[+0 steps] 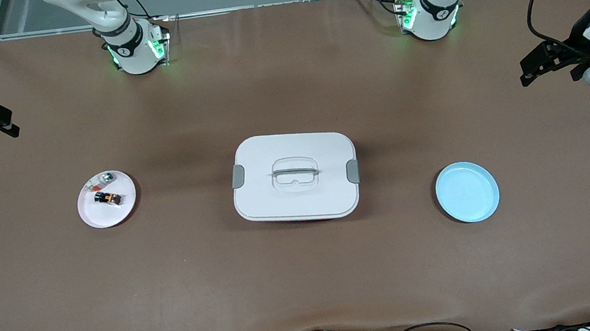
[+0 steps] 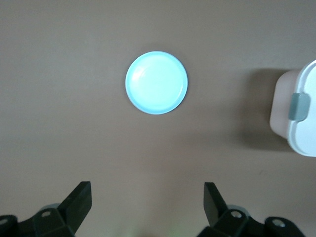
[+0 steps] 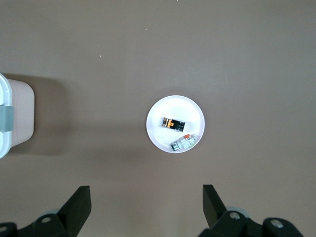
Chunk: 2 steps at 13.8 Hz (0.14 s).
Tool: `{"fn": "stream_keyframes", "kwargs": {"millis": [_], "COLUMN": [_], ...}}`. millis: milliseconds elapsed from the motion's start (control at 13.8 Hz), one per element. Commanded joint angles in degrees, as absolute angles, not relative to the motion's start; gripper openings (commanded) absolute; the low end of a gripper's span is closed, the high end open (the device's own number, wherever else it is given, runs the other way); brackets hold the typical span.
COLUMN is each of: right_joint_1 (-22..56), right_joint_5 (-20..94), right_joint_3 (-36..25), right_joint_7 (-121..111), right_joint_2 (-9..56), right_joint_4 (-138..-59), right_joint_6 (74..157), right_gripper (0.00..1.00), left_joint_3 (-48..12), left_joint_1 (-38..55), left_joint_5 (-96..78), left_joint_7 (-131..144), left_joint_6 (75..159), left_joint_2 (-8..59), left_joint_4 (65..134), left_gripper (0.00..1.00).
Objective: Transfer orange switch to right arm and place
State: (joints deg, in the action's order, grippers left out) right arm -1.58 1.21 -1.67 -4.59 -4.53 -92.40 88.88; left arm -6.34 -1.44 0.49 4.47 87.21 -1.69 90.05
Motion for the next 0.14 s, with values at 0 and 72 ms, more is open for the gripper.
{"fn": "stream_keyframes", "kwargs": {"millis": [0,72], "right_joint_1": [-2.55,-2.55], "right_joint_5": [2.29,2.29], "right_joint_3": [-1.41,-1.41], "right_joint_7": [-4.48,-4.57], "right_joint_2": [-4.04,-4.04], "right_joint_4": [-91.14,-91.14], "right_joint_6": [87.80,87.80], "right_gripper": [1.00,1.00], "left_joint_3": [-6.68,-6.68], "left_joint_1": [-1.32,-1.32], "left_joint_5": [2.20,2.20], "left_joint_7": [4.22,4.31], "left_joint_6": [85.34,85.34], "left_joint_2": [-1.58,-1.67], "left_joint_4": [88.59,88.59], "left_gripper": [1.00,1.00]}}
